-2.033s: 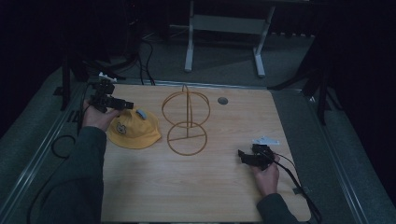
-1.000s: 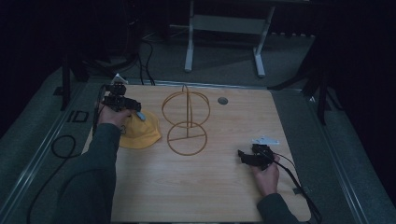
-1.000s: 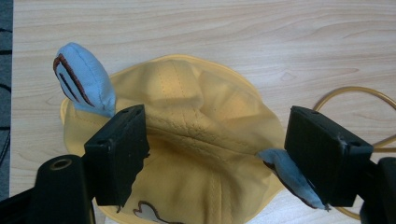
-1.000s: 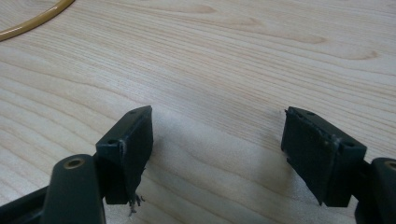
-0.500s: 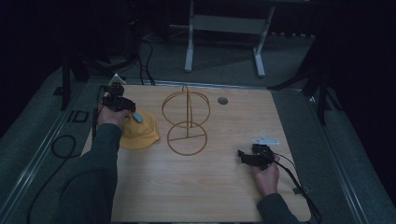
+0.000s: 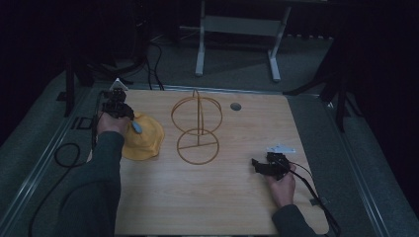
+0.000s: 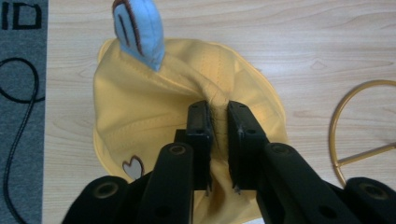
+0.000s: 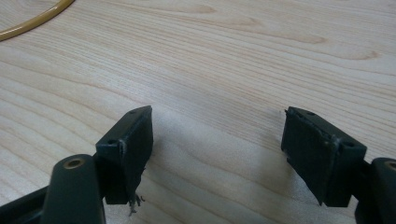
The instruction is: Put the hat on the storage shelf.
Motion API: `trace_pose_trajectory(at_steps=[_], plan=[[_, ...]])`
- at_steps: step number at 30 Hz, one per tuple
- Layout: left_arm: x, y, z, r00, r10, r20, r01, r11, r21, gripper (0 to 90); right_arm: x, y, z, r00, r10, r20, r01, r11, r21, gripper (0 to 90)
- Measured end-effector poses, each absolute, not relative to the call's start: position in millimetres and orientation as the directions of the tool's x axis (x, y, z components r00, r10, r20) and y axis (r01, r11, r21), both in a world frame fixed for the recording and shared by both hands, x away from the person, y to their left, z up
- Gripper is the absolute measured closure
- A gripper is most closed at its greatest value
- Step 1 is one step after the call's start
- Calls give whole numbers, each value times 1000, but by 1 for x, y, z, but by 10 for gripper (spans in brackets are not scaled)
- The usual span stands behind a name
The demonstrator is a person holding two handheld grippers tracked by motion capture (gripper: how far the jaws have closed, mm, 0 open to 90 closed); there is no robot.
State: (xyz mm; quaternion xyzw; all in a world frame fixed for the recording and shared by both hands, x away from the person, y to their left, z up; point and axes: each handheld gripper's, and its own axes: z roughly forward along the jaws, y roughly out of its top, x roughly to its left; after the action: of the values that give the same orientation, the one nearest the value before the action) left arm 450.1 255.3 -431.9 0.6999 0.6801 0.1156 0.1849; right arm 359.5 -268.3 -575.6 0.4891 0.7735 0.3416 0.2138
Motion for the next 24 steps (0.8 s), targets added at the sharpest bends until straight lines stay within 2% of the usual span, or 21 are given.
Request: trace_pose_trajectory(at_steps=[5, 12, 14, 18, 24], plan=[[451, 256, -433, 52, 995, -83, 913, -14, 407, 815, 359, -268, -576, -430, 903, 5, 612, 288, 737, 248], [454, 256, -438, 18, 997, -77, 918, 14, 395, 627, 359, -268, -576, -431, 902, 4, 612, 288, 737, 247], [454, 256, -439, 20, 996, -84, 918, 15, 396, 649, 359, -268, -576, -431, 902, 5, 612, 288, 737, 246], [453, 254, -438, 30, 997, -73, 916, 2, 400, 791, 359, -268, -576, -431, 902, 5, 612, 288, 737, 246], [449, 254, -432, 76, 994, -78, 912, -38, 409, 836, 359, -268, -576, -431, 902, 5, 612, 288, 737, 247]])
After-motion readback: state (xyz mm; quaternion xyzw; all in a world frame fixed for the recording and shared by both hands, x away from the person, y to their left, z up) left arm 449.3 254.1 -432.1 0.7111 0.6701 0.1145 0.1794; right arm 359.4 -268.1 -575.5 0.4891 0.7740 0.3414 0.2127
